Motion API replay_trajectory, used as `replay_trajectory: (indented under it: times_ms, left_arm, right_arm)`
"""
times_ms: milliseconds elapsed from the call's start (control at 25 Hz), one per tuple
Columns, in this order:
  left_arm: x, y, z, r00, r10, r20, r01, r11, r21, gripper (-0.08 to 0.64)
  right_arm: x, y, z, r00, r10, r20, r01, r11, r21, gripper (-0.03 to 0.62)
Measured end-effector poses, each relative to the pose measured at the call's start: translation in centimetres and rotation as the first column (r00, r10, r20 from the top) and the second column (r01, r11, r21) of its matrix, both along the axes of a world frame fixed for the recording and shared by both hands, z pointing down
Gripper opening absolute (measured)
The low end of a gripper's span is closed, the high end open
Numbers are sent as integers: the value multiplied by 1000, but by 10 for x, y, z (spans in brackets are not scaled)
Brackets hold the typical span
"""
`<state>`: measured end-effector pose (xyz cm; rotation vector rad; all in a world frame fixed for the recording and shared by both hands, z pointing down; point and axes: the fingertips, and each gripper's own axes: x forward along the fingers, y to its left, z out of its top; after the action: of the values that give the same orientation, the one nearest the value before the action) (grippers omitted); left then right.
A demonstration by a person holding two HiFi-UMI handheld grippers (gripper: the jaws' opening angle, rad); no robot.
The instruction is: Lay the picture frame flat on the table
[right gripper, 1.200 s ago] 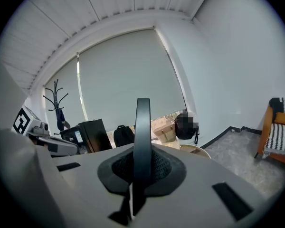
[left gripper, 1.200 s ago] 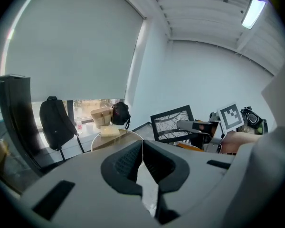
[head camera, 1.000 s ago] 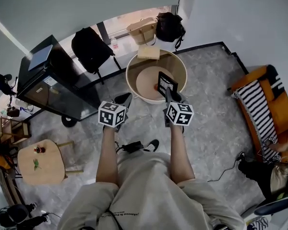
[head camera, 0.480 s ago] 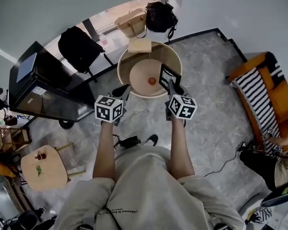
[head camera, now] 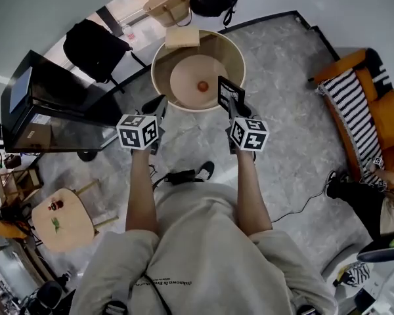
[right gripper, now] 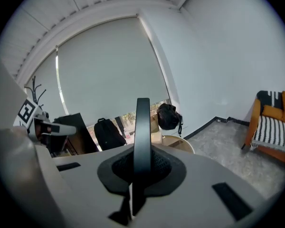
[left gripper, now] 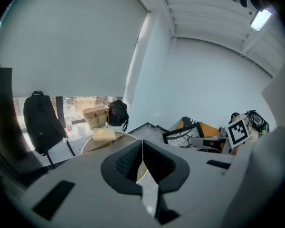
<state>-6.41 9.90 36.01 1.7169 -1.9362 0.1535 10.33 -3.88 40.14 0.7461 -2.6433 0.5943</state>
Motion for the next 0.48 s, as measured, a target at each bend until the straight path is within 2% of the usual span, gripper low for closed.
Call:
replay_trajectory:
  times_ms: [160,280,360,480]
  left_arm:
    - [3,-7,1,998,-3,-58,5,999,32,23]
    - [-4,-14,2,997,-14,-76,18,999,46,23]
    - [-6,-21,1,996,-14,-83,18,998,54,23]
    - [-1,-37,3,997,51,-62,-48,998,52,23]
  right_arm:
    - [10,13,9,999,-12,-31,12,1000,0,41]
    - [16,17,11,999,-10,-45,11,1000,13,41]
    - [23,11,13,999,35,-40,-35,999,-3,41]
    - [36,-1,18,992,126,-28,-126,992,-28,41]
